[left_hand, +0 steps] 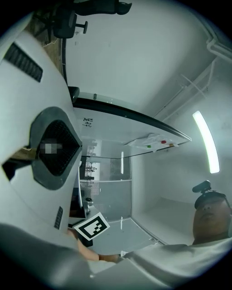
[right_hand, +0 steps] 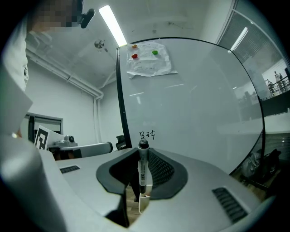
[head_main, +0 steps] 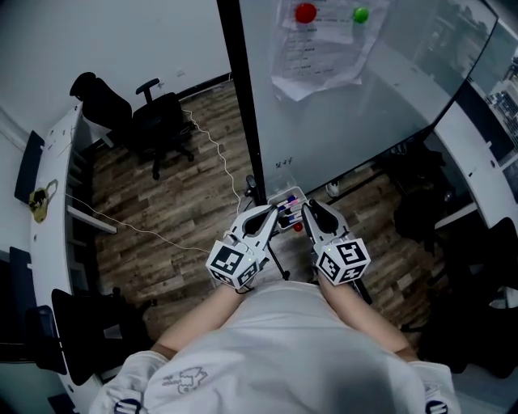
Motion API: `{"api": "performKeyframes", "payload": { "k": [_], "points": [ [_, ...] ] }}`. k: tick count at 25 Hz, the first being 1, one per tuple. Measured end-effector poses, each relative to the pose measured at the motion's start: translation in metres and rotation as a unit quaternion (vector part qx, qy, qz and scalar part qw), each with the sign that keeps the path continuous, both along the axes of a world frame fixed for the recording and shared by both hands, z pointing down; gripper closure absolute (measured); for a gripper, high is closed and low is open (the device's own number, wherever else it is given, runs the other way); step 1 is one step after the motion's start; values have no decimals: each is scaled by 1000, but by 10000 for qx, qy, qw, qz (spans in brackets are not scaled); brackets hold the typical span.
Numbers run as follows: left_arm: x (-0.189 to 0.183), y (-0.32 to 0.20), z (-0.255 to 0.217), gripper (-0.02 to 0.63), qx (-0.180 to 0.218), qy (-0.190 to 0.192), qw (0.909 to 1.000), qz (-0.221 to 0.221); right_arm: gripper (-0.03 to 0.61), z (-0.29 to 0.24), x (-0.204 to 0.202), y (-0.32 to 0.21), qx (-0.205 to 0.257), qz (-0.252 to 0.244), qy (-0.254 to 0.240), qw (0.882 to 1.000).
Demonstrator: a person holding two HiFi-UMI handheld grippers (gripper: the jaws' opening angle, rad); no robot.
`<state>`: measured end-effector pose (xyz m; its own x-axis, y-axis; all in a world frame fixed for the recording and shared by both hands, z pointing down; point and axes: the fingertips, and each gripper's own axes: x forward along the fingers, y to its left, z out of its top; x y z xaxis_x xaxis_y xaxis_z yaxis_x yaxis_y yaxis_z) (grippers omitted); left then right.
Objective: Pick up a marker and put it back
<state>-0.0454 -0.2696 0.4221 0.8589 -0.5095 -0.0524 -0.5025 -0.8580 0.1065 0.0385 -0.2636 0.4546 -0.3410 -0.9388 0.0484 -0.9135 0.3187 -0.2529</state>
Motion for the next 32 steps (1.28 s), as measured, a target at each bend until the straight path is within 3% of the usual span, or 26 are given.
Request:
{"api": "performKeyframes", "payload": {
  "k": [9,15,24,32],
  "points": [
    [-5,-1,7,609,-133,9,9999,-6,505,6,0,4,-86,59,-69,9999],
    [-2,-8,8,609,-93,-55,9997,-224,505,8,0,-12,-67,-210,-117,9997],
    [14,-28,12,609,-232,-61,9951,-954,505,10,14,-43,-176,-970,-61,9951],
    [23,-43,18,609,-363,71,9815,-1877,505,13,22,-62,-233,-1896,332,9810]
  ]
}}
